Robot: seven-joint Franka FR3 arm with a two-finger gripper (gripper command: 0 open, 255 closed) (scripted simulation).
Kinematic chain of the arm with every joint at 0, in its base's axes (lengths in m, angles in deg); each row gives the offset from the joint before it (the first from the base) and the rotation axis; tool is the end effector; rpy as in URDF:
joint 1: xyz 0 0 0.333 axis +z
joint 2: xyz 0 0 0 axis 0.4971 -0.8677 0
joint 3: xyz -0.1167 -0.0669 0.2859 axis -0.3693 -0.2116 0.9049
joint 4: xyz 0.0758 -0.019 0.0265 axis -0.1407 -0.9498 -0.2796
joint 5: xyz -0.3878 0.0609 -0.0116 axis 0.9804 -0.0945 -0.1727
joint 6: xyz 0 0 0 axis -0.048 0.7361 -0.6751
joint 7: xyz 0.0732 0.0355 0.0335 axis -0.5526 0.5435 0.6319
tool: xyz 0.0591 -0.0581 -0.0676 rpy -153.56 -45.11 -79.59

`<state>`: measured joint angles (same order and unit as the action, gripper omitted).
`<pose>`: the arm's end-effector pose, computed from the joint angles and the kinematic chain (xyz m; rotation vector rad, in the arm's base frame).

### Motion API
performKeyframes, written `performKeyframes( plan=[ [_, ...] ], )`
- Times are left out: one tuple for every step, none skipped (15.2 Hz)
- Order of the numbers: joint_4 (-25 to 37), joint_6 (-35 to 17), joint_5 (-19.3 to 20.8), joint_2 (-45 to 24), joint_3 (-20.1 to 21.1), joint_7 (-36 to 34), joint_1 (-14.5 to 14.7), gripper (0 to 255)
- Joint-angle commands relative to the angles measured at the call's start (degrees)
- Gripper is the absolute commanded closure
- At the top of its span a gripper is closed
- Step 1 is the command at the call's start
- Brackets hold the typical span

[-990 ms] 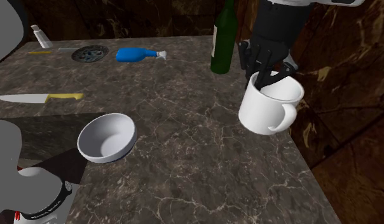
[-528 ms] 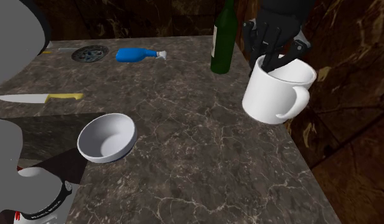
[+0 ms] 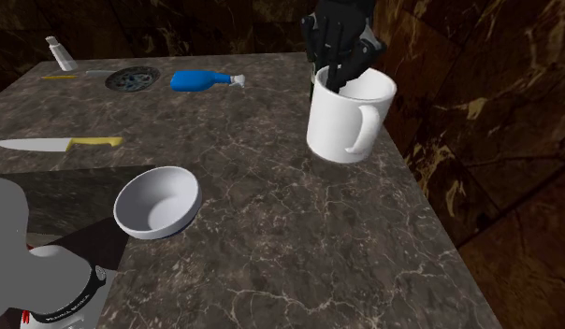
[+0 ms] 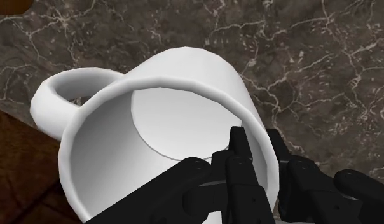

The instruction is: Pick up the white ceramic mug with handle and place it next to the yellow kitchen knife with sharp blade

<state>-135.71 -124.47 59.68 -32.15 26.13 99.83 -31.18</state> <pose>0.5505 -0.1490 0.6582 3.1267 -0.0243 -0.0981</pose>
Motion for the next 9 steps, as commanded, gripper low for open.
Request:
performKeyframes(
  plan=[
    [-5.62, -1.27, 1.08, 4.46, 1.10, -2.70, 1.79, 255],
    [-8.10, -1.71, 1.50, 6.52, 1.74, -3.96, 2.46, 255],
    [-10.42, -2.08, 1.86, 8.49, 2.37, -5.23, 3.11, 255],
    [-12.60, -2.37, 2.16, 10.39, 3.02, -6.50, 3.73, 255],
    [-14.67, -2.61, 2.40, 12.21, 3.72, -7.77, 4.29, 255],
    [-16.61, -2.79, 2.57, 13.97, 4.45, -9.04, 4.80, 255],
    [-18.45, -2.93, 2.69, 15.66, 5.19, -10.32, 5.30, 255],
    [-20.19, -3.02, 2.75, 17.28, 5.94, -11.59, 5.79, 255],
    [-21.84, -3.07, 2.76, 18.85, 6.71, -12.86, 6.25, 255]
  ],
)
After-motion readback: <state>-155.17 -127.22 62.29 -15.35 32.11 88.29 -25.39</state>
